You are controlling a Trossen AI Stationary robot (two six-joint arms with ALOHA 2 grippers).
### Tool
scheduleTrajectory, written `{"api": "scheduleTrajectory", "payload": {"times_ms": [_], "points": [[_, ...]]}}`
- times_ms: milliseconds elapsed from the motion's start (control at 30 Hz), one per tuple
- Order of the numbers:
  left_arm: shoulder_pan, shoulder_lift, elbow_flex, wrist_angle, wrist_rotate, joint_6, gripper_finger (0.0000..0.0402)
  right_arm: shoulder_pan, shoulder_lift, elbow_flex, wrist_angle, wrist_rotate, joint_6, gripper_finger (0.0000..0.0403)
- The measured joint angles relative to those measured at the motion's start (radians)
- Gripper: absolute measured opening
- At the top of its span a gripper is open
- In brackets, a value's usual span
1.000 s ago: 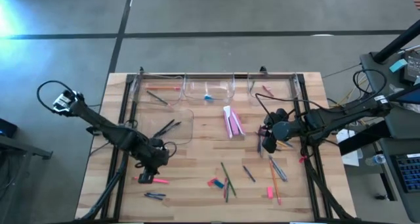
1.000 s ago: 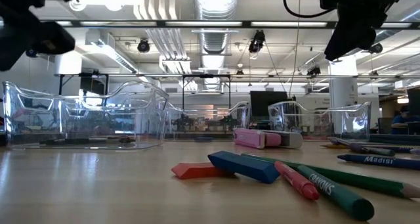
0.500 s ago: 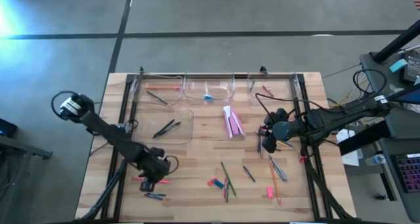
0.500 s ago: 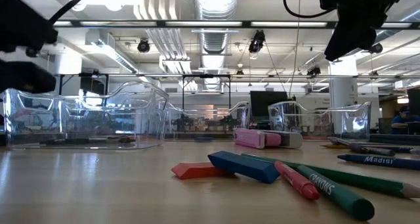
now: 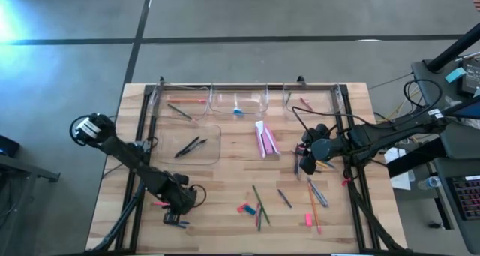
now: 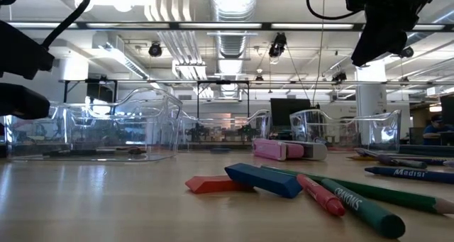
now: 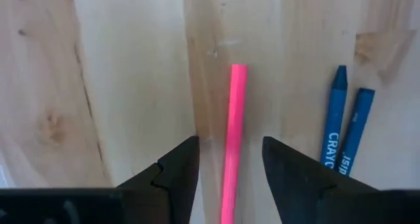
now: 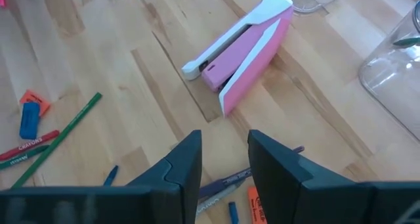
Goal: Sort crayons/erasers/pens/pencils in bins
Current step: Put the pink pencil into the top left transparent bin
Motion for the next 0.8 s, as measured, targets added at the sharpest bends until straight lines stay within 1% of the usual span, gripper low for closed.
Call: {"api": "scheduleTrajectory", "payload": {"times_ms": [100,333,367,467,567,633,733,800], "points": [[0.0,0.021,-0.001,-0.006,-0.008,-0.016,0.0119,0.0,0.0,0.0,-0.007,0.0,-0.001,0.0112],[0.001,0.046,0.007,-0.024,-0.019,-0.017,0.0019,0.0,0.0,0.0,-0.017,0.0,-0.002,0.0113],[0.001,0.042,0.007,-0.024,-0.018,-0.017,0.0012,0.0,0.0,0.0,-0.018,0.0,-0.002,0.0114],[0.001,0.014,0.006,-0.022,-0.017,-0.015,0.0009,0.0,0.0,0.0,-0.02,0.009,-0.002,0.0111],[0.003,-0.056,0.014,-0.041,-0.012,-0.008,0.0005,0.0,0.0,0.0,-0.02,0.02,-0.004,0.0107],[0.005,-0.117,0.012,-0.053,0.007,-0.008,0.0004,-0.001,0.0,0.0,-0.02,0.02,-0.01,0.0105],[0.008,-0.251,0.038,-0.068,0.015,0.013,0.0002,-0.001,0.0,0.0,-0.022,0.021,-0.015,0.0105],[0.017,-0.331,0.07,-0.123,-0.022,0.015,0.0002,-0.004,0.0,0.0,-0.022,0.027,-0.018,0.0107]]}}
